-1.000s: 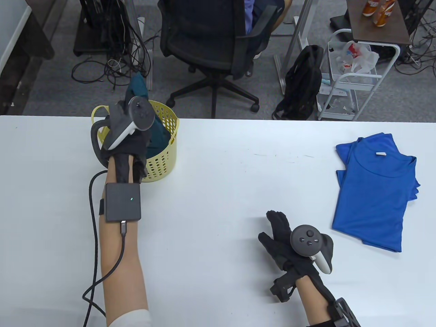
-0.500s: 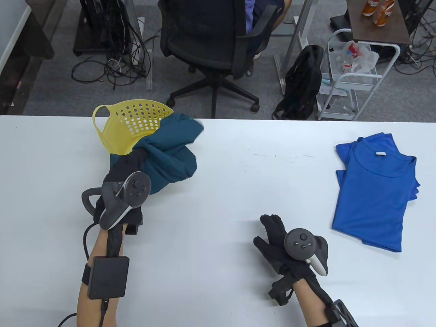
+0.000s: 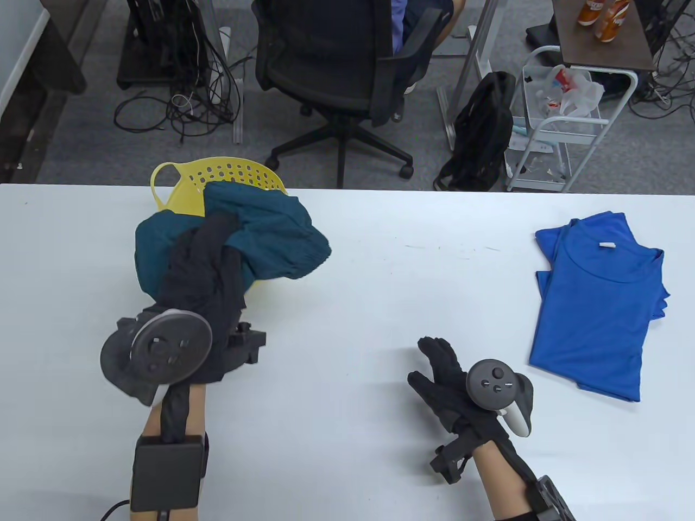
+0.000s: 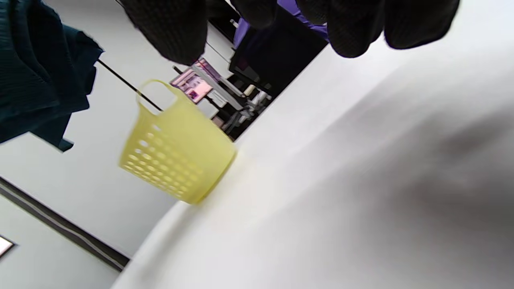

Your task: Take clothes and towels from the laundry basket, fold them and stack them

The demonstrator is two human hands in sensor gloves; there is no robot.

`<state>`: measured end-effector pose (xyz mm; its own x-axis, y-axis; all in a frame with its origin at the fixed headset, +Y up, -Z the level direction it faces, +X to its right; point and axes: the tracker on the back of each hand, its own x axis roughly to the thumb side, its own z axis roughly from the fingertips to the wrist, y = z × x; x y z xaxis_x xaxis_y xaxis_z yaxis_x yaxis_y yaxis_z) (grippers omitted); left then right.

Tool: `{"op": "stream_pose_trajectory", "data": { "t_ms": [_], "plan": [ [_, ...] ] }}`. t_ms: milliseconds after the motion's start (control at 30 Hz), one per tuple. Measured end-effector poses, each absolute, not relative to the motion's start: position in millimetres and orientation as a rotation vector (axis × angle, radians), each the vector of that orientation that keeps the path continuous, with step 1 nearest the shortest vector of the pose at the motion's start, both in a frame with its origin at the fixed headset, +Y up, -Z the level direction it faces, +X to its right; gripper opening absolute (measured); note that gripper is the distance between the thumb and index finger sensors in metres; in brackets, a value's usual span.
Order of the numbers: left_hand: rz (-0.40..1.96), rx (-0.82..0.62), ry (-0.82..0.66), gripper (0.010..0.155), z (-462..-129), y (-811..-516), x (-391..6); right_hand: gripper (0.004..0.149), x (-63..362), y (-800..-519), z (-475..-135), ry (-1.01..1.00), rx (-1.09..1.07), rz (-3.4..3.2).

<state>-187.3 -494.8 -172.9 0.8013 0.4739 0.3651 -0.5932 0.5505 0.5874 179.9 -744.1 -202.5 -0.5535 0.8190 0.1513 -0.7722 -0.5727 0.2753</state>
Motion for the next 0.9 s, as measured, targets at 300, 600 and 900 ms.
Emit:
{"op": "stream_pose_trajectory", "data": {
  "t_ms": [300,600,900],
  "plan": [
    [1.137,0.159,-0.246,0.05,-177,-648,-132,0.101,113,-722,-190,0.3,0.593,1.843],
    [0.741,-0.081,-0.072,0.076,-190,-715,-139,0.063,153,-748,-184,0.063,0.001,1.889],
    [0.681,-0.415,-0.524,0.112,-178,-728,-75,0.07,141,-758,-185,0.359,0.295,1.356]
  ]
}}
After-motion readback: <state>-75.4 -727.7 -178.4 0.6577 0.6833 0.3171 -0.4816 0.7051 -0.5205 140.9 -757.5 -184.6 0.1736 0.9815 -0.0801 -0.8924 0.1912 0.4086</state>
